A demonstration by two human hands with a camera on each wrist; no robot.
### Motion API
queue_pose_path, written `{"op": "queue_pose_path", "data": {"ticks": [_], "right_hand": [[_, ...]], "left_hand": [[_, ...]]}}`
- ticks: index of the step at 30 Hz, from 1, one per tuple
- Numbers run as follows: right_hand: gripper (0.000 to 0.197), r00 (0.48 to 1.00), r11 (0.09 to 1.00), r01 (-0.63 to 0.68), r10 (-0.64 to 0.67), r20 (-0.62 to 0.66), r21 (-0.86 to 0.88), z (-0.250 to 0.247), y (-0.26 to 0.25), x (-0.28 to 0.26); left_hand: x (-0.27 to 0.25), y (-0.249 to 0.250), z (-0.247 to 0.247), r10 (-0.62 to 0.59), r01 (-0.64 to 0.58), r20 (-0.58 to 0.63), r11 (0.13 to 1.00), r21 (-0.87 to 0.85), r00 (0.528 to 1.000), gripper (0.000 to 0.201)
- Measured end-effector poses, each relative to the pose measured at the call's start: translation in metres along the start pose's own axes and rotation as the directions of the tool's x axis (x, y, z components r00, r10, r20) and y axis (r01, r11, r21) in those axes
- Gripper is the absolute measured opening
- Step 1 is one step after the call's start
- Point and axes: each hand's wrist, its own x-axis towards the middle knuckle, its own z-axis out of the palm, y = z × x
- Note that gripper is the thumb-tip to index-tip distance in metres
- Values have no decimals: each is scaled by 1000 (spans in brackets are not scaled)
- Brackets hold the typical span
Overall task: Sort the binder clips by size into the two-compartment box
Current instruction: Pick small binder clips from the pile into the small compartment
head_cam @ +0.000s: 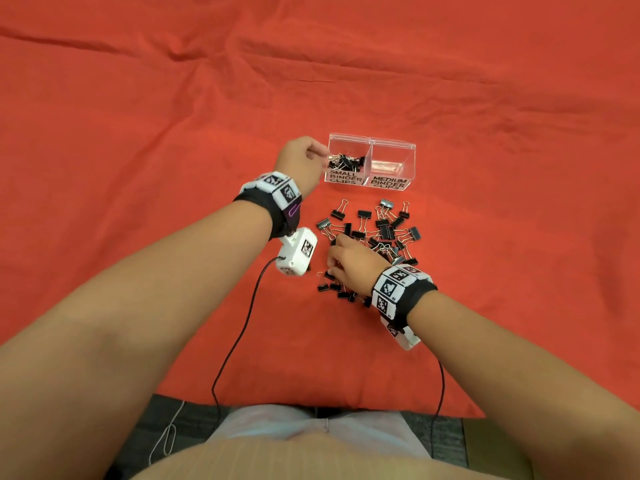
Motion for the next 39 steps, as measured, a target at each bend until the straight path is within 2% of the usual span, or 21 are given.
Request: {"op": "queue_pose_path", "data": {"ticks": [4,9,14,16,18,20,22,24,27,30,32,34,39], "right_hand": [[13,997,997,-50,53,-48,57,-3,5,0],[13,983,985,-116,132,-130,124,-14,15,-2],[8,972,980,-142,165,-165,141,-24,15,-9],[4,979,983,-135,151,-134,122,-22,11,-15],[5,989,990,-116,123,-84,83,-15,6,-20],[12,992,992,-121,122,-26,43,-3,2,-23],[24,991,991,-135,135,2,-5,10,0,-25],[29,991,990,-135,135,-20,-37,20,0,-25],[24,992,993,-109,106,-68,-42,26,-1,-23],[19,991,998,-63,60,-116,-23,25,1,-22],[19,985,998,-50,54,-163,29,21,3,-23],[14,968,992,-47,74,-240,115,14,7,-24],[15,888,926,-186,302,-348,328,-23,22,-11]], "left_hand": [[-51,-44,1,-12,-20,171,983,182,985,17],[-94,-86,12,-31,-132,395,917,377,918,11],[-107,-96,29,25,-231,379,829,509,925,28],[-107,-95,36,23,-242,365,786,568,931,34],[-105,-93,40,38,-247,338,759,602,940,31],[-102,-91,39,44,-239,321,762,602,946,24],[-100,-90,35,50,-216,300,806,551,953,15],[-96,-90,30,41,-157,257,878,452,966,13],[-95,-89,20,-5,-55,194,951,303,981,16],[-99,-86,11,32,-119,278,946,300,960,19],[-102,-86,9,61,-213,378,902,375,924,26],[-104,-87,9,85,-288,446,865,411,891,21],[-113,-95,14,96,-362,546,840,404,832,14]]}}
